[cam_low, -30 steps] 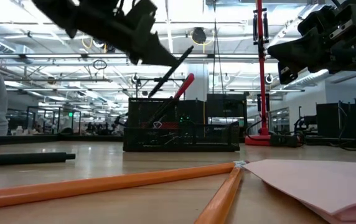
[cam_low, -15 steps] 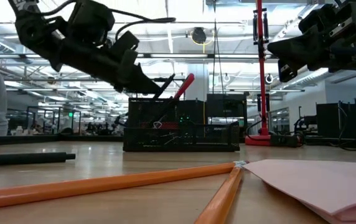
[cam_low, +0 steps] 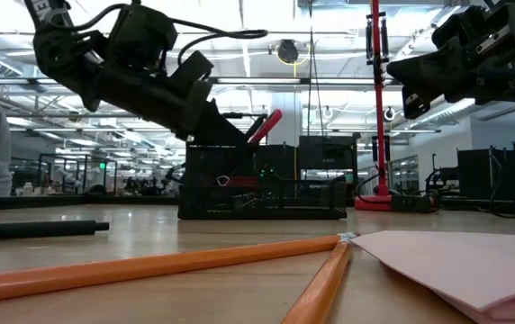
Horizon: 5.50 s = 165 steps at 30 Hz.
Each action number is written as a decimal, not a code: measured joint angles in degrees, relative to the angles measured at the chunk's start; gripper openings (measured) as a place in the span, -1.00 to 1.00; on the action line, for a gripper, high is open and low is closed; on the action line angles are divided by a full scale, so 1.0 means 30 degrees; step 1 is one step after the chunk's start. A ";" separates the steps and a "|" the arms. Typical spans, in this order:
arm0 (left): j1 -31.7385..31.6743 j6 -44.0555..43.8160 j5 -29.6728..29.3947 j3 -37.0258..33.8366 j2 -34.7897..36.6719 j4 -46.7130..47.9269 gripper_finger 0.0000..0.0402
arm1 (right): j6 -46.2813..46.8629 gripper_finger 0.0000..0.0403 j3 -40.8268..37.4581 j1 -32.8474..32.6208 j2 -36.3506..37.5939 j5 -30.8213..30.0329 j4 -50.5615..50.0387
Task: Pick and place office supplies into organizer
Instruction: Put the right pen into the desk organizer, then put the pen into the desk organizer
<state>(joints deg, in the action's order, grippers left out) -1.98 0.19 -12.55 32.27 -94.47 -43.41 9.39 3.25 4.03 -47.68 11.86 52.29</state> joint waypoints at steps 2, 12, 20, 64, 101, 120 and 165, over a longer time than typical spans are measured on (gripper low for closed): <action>0.0120 0.0308 -0.0370 -0.0006 0.0093 0.0065 -0.66 | 0.0000 -0.98 0.0003 0.0000 0.0000 0.0005 -0.0005; 0.0354 0.1653 -0.0846 -0.0064 0.0785 0.0289 -0.33 | -0.0127 -0.98 0.0001 0.0000 -0.0007 0.0059 -0.0209; 0.2197 0.2527 -0.3614 0.1150 0.6951 0.5779 -0.32 | -0.0364 -0.98 0.0000 0.0000 -0.0007 0.0059 -0.0243; 1.1790 -1.8489 0.0939 0.8850 0.0580 2.6697 -0.32 | -0.0364 -0.98 0.0003 0.0000 0.0000 0.0030 -0.1473; 1.2154 -1.7961 0.0720 0.8948 -0.4251 2.4995 -0.32 | 0.0138 -0.98 0.0000 0.0000 -0.0007 0.0073 -0.1815; 1.2261 -1.6040 -0.0578 0.8803 -0.4144 2.3380 -0.89 | 0.0146 -0.98 0.0004 0.0000 -0.0007 0.0146 -0.1818; 0.3776 0.3088 -0.2473 -0.0261 0.4062 -0.3228 -0.95 | 0.0131 -0.98 0.0000 0.0000 0.0000 0.0119 -0.0992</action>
<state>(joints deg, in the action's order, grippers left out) 9.34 9.46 -19.97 31.48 -82.28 -53.10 9.78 3.25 4.03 -47.68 12.21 49.32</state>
